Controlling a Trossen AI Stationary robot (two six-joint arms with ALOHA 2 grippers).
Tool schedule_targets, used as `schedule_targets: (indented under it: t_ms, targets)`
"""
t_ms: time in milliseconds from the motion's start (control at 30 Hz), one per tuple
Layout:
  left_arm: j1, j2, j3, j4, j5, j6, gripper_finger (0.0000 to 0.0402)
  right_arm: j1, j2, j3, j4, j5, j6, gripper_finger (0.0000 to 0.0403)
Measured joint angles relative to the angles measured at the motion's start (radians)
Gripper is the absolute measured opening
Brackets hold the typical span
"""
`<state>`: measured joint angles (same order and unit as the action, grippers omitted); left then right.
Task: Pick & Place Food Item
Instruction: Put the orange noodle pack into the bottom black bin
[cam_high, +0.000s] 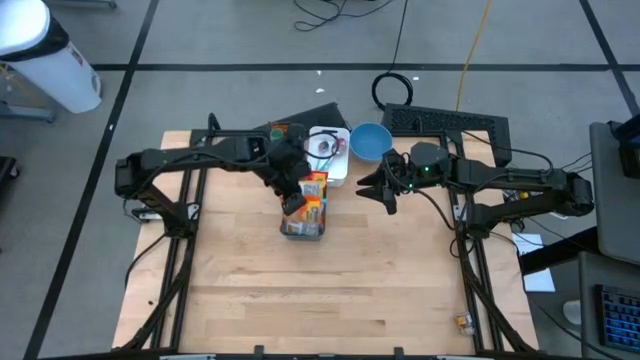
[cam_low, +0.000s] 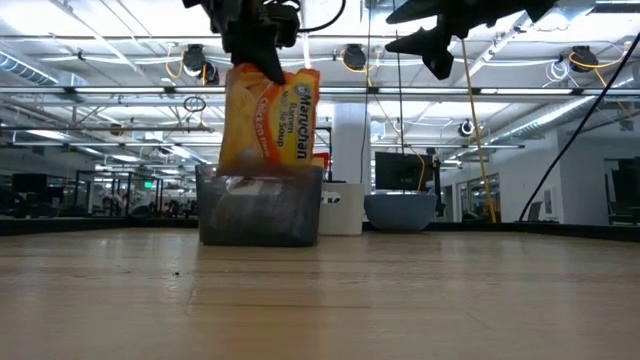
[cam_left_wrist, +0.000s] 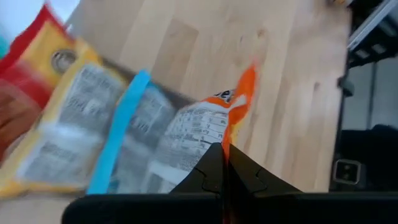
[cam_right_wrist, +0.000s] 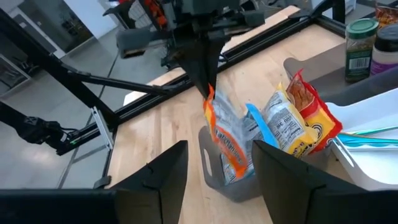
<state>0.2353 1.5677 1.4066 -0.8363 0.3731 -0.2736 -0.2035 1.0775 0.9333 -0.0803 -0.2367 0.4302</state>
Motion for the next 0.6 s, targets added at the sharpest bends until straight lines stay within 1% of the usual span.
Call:
schedule_targets:
  t_ms: [100,367,600]
  targets:
    - [-0.009,0.000,-0.023,0.058,0.024,-0.028,0.0001,0.000,0.000,0.000,-0.001,0.000,0.001,0.0171]
    - [-0.026,0.000,-0.060,0.061,0.019,-0.041,0.0001,0.000,0.000,0.000,-0.001,0.000,0.003,0.0171]
    - [-0.028,-0.001,-0.150,0.161,0.021,-0.081,0.0001,0.000,0.000,0.000,-0.002,0.000,0.003,0.0171]
